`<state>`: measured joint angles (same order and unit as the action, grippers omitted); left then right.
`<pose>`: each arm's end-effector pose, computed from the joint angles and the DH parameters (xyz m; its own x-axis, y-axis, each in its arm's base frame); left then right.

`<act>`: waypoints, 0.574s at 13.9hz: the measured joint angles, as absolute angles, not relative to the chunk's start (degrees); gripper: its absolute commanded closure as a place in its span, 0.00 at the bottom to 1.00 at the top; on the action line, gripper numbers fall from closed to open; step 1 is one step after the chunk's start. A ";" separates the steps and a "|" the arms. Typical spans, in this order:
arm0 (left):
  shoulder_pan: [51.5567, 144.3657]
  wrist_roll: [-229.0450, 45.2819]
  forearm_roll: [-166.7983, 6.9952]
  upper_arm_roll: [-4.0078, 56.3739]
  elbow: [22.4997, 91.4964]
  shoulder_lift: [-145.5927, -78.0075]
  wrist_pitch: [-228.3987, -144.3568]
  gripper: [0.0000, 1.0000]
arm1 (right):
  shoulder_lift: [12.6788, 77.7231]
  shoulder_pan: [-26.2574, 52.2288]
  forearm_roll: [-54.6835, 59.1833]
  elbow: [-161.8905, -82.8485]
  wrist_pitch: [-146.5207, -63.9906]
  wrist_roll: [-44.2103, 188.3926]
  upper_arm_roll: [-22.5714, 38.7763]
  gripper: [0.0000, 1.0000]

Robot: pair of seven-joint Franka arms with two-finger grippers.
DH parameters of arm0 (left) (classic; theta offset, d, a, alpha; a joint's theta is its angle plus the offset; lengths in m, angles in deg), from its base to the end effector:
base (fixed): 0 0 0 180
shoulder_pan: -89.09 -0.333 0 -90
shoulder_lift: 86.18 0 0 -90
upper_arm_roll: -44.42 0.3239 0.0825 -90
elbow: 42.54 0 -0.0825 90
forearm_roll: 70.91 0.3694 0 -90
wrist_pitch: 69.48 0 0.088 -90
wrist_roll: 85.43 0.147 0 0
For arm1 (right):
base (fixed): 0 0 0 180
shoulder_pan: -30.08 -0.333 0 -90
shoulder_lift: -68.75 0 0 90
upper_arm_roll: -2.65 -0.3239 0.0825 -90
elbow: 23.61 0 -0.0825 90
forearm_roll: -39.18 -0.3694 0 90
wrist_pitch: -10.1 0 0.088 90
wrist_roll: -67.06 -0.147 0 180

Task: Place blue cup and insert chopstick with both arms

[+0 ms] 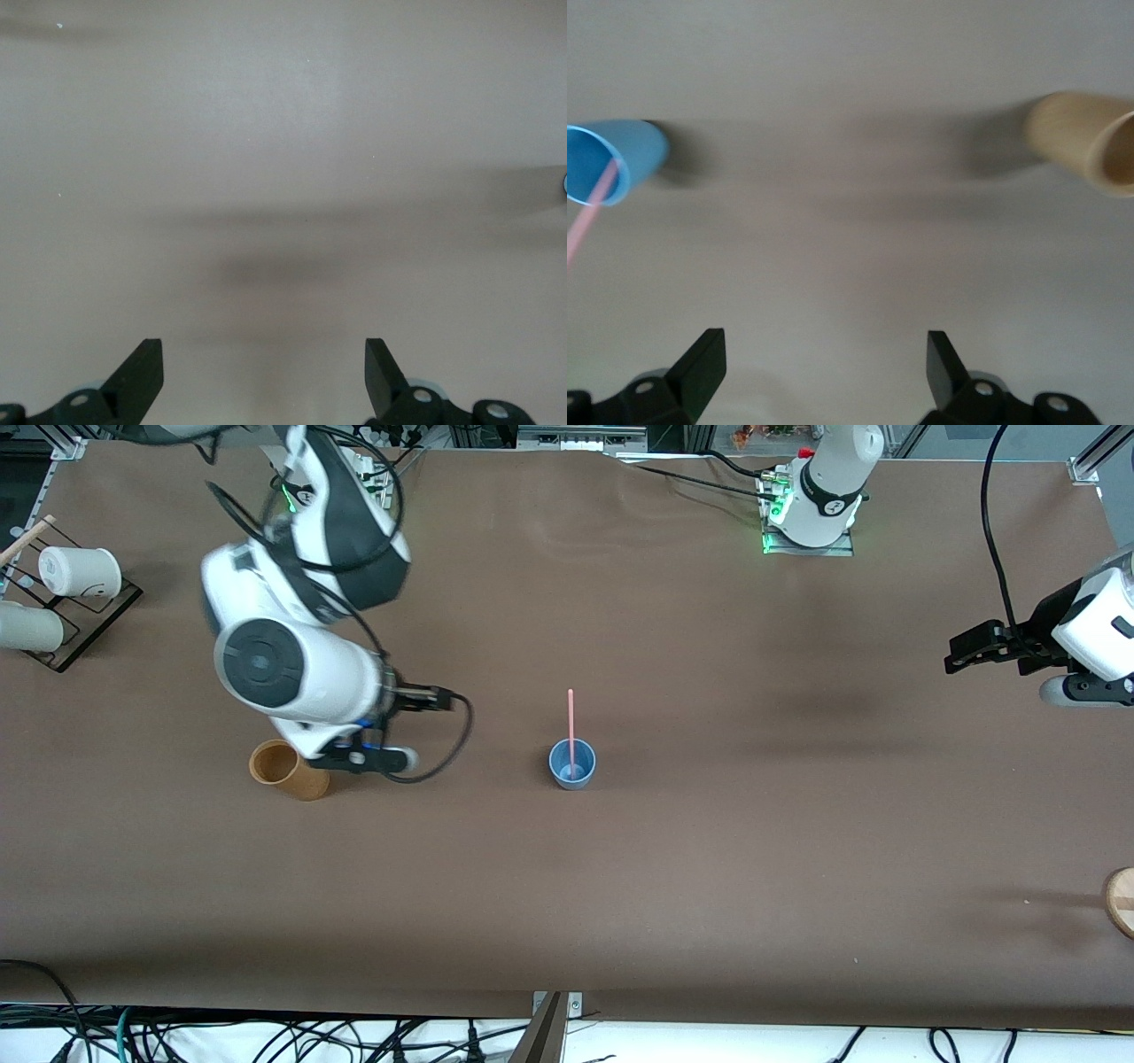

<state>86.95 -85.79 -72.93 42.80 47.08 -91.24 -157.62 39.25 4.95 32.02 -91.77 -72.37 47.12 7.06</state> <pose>0.5564 0.0004 0.5445 0.9934 0.0140 -0.1141 0.0183 -0.9992 0.0369 0.6015 0.2599 0.4431 0.9616 0.0167 -0.2739 0.0196 -0.9998 0.0080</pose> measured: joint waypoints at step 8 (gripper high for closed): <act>86.95 -85.78 -72.93 42.80 47.08 -91.25 -157.64 0.00 | 50.50 11.82 32.33 -101.24 -73.61 70.40 15.64 0.00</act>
<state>86.95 -85.78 -72.93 42.80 47.08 -91.25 -157.64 50.50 11.82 32.33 -101.24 -73.61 70.40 15.64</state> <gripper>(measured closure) 0.000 0.000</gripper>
